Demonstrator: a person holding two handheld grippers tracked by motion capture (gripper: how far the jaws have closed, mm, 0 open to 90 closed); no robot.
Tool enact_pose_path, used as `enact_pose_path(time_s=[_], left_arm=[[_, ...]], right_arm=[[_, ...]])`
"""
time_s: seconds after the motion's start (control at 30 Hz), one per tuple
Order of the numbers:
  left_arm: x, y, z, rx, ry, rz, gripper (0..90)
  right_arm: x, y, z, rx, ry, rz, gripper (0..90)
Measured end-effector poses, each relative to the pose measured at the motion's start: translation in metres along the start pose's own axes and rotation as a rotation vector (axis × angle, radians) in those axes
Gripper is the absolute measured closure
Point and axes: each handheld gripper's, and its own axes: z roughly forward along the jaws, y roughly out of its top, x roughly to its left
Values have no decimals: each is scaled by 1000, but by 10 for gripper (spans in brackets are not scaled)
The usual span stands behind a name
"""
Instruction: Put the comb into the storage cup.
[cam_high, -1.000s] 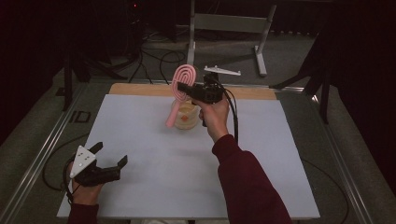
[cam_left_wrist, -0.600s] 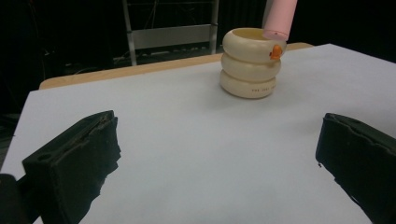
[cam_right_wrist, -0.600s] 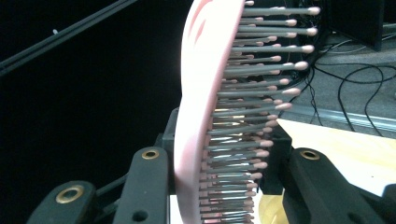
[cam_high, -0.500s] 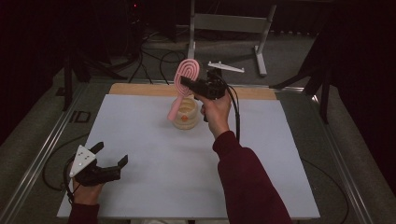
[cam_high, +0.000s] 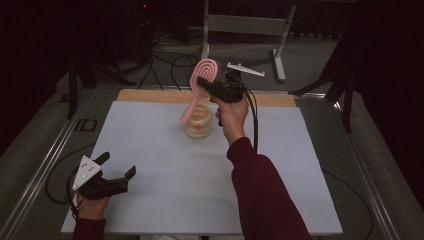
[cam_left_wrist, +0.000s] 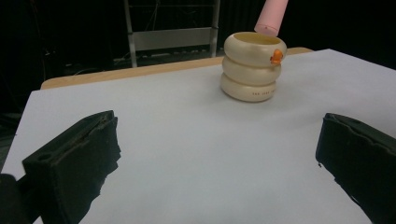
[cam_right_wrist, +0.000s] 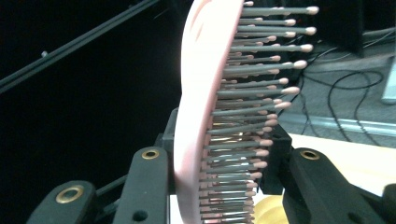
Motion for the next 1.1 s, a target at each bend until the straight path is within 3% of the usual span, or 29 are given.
enact_pose_path(time_s=[0.23, 0.8, 1.1], left_arm=[[1, 0, 0, 0, 2, -2, 1], [2, -1, -1, -4, 3, -9, 1], [2, -1, -2, -7, 2, -14, 2]], right_arm=[[-5, 3, -3, -44, -42, -1, 639], [-16, 4, 0, -50, -112, -49, 639], [-18, -2, 4, -58, -133, -47, 639]])
